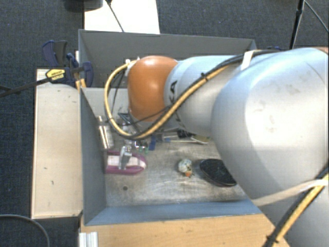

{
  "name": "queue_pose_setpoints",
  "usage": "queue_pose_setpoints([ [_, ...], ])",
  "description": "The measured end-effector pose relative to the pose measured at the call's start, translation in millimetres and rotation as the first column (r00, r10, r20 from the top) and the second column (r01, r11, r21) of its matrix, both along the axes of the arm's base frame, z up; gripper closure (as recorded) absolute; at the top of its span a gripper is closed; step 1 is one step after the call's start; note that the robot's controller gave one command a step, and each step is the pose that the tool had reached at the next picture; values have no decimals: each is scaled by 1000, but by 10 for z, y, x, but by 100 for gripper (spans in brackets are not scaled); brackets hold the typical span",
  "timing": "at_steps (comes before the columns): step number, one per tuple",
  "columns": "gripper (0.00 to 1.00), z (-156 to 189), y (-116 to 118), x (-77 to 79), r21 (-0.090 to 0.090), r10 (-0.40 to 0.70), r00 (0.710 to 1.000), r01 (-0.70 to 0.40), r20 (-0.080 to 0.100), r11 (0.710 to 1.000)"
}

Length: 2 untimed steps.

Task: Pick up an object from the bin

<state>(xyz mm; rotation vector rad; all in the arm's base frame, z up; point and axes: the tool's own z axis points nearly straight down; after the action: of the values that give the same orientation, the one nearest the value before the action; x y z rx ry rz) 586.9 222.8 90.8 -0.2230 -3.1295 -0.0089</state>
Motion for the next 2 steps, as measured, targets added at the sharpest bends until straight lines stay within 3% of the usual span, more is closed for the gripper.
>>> queue_pose_setpoints([
  [1, 0, -28, -622, -736, -4, 66, 998, -66, 8, 998],
  [2, 100, -33, -593, -737, -3, 67, 998, -67, 0, 998],
])
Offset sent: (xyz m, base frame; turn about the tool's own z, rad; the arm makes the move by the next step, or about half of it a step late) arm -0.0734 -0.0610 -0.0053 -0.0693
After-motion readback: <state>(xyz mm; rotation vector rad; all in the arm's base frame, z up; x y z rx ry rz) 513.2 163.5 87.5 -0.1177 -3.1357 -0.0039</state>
